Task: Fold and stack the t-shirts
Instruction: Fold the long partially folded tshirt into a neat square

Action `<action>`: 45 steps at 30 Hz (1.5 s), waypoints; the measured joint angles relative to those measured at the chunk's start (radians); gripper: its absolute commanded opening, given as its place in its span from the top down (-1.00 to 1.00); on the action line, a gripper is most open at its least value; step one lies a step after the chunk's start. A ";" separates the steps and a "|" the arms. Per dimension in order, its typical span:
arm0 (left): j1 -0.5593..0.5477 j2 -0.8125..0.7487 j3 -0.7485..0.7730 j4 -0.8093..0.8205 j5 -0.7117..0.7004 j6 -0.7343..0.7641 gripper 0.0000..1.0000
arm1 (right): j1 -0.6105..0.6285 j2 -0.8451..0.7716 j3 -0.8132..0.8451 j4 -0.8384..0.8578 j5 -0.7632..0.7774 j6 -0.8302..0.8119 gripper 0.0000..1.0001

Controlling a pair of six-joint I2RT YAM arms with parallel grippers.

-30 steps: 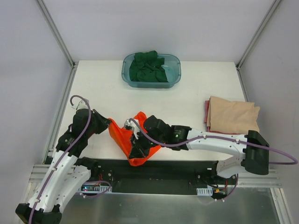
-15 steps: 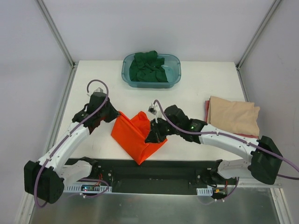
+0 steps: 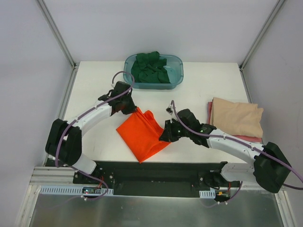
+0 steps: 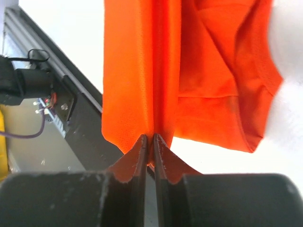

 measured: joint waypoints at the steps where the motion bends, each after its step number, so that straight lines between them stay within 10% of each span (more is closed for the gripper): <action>1: -0.006 0.029 0.013 0.002 0.004 0.006 1.00 | -0.004 0.000 -0.011 0.002 0.015 0.008 0.78; 7: -0.056 0.185 0.112 0.015 0.028 0.045 0.97 | -0.016 -0.012 -0.080 0.013 0.099 0.058 0.71; 15: -0.069 0.301 0.181 0.034 0.074 0.086 -0.31 | -0.031 -0.014 -0.129 -0.014 0.195 0.100 0.28; 18: -0.066 0.307 0.200 0.034 0.126 0.103 -0.98 | -0.032 -0.021 -0.128 -0.066 0.230 0.098 -0.41; 19: -0.064 0.306 0.210 0.035 0.143 0.111 -0.98 | -0.033 -0.032 -0.127 -0.092 0.245 0.097 -0.91; 32: -0.070 -0.016 0.100 0.062 0.308 0.141 -0.98 | 0.038 -0.189 -0.081 -0.040 0.078 0.043 -0.92; 45: -0.111 0.300 0.184 0.070 0.437 0.159 -0.98 | 0.161 0.161 0.100 0.024 0.053 -0.013 -0.92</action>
